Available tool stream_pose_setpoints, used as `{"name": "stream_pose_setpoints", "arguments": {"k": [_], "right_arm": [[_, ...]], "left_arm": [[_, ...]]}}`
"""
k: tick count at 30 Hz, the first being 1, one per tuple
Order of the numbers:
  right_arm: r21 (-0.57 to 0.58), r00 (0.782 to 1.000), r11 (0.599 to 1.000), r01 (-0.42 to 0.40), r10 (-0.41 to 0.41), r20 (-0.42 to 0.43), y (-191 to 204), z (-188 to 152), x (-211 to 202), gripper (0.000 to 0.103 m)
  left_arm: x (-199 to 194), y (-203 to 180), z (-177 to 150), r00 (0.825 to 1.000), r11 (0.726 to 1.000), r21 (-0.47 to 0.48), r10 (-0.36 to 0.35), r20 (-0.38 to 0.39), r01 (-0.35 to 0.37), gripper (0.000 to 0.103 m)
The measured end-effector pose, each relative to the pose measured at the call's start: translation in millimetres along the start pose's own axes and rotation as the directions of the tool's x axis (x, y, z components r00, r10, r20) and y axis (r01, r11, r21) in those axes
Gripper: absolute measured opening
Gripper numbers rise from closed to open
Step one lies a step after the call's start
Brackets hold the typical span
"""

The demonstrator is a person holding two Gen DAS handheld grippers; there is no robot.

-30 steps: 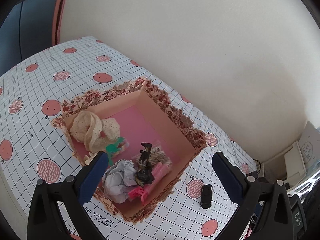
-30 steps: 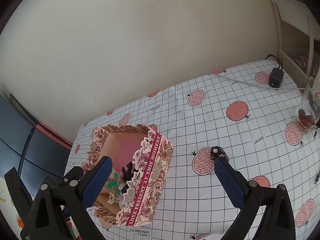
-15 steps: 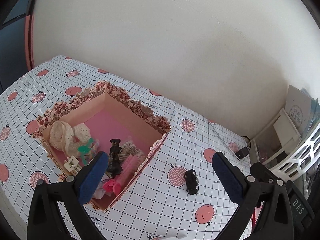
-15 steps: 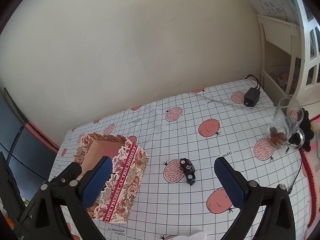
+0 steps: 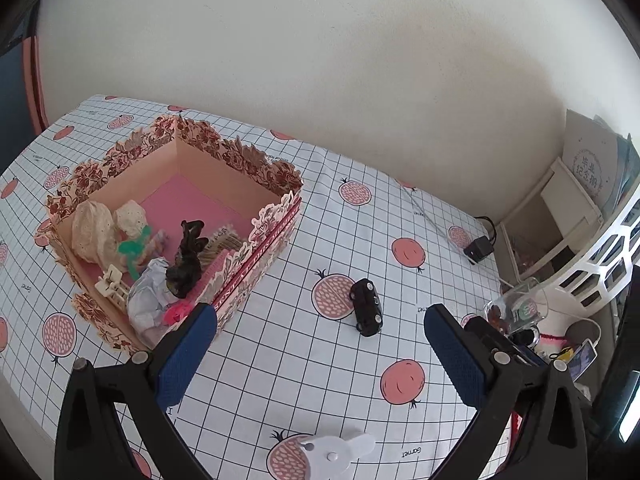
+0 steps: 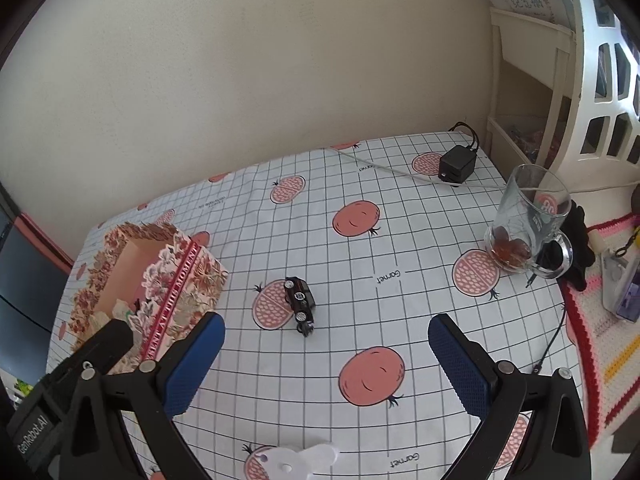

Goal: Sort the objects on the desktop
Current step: 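Withdraw both open tools from the box toward the white toy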

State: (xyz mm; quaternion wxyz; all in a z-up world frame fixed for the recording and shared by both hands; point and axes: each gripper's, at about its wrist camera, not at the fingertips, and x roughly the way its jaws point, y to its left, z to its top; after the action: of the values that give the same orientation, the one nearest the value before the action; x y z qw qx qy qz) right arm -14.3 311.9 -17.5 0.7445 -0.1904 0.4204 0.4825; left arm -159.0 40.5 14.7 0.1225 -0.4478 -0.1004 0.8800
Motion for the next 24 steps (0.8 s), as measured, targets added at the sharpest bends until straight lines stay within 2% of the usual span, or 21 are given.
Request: {"name": "stream_pose_setpoints", "arguments": {"k": [5,10,18,24], "right_arm": [[-0.007,0.999,1.0,0.012,-0.012,-0.031,-10.3,-10.0,5.0,0.103],[-0.032,0.998,0.999,0.015,-0.016,-0.063,-16.3,-19.0,8.1,0.103],[-0.072,0.99,0.996,0.052,-0.061,-0.129,-24.5,-36.5,23.1,0.103],[-0.069,0.983,0.995,0.068,-0.079,-0.166,-35.2,-44.4,31.8,0.103]], "left_arm": [[4.9,-4.6,-10.4,1.0,1.0,0.011,0.01,-0.017,-0.009,0.103],[12.2,-9.4,-19.2,0.998,1.0,0.015,-0.013,-0.062,0.014,0.103],[32.0,-15.1,-39.4,0.989,0.999,0.031,0.037,-0.143,-0.033,0.103],[42.9,-17.7,-51.0,0.982,0.999,0.022,0.039,-0.185,-0.035,0.103]]}}
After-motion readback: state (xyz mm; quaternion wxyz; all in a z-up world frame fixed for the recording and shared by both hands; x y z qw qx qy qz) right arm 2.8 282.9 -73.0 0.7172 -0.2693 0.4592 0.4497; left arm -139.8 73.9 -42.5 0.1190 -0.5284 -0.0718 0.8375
